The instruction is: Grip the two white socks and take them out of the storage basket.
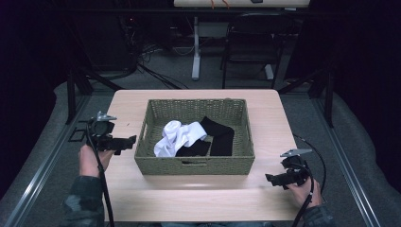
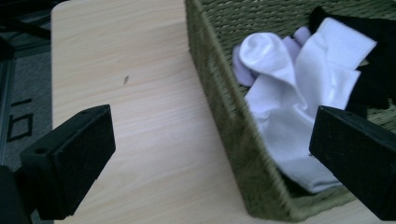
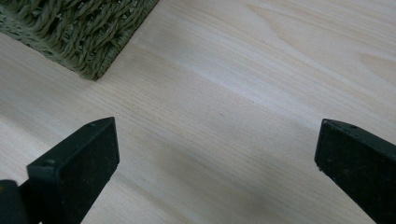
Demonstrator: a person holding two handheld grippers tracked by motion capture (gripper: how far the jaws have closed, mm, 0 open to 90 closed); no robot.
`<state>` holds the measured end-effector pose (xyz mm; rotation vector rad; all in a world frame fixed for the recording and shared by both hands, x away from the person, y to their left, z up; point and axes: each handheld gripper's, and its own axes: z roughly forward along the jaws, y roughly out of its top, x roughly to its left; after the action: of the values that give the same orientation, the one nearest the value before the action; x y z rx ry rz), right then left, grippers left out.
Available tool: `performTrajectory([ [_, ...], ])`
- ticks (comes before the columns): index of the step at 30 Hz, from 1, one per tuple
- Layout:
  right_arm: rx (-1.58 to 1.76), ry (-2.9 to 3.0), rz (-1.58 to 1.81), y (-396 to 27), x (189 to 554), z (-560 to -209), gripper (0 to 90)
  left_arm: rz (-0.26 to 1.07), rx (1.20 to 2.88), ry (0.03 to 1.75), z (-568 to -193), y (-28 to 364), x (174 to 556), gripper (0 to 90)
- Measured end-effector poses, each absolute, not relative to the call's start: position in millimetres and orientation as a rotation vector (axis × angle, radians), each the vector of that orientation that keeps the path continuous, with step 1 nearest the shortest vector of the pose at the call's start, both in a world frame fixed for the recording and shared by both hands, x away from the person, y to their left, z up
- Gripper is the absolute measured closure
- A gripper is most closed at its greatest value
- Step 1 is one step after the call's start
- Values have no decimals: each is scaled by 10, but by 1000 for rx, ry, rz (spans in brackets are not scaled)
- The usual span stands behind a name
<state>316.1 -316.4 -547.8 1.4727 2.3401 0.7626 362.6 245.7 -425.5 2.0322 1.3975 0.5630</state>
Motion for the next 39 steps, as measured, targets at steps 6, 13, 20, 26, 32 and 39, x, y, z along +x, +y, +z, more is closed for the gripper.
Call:
performTrajectory([
  [6,1467,2337,759,-3158,3164,-5472,0,470,2059,1349,-4170,2274,3816,3],
  [13,1464,2347,761,-3142,3175,-5490,0,377,2119,1327,-4222,2046,4031,0],
  [20,1459,2345,763,-3141,3173,-5490,0,339,2207,1289,-4228,1831,4170,0],
  [26,1448,2346,764,-3136,3179,-5486,0,314,2273,1275,-4261,1589,4342,0],
  [32,1445,2354,763,-3132,3190,-5499,0,258,2342,1250,-4313,1410,4474,51],
  [39,1439,2347,758,-3143,3193,-5495,0,210,2399,1253,-4443,1213,4661,215],
])
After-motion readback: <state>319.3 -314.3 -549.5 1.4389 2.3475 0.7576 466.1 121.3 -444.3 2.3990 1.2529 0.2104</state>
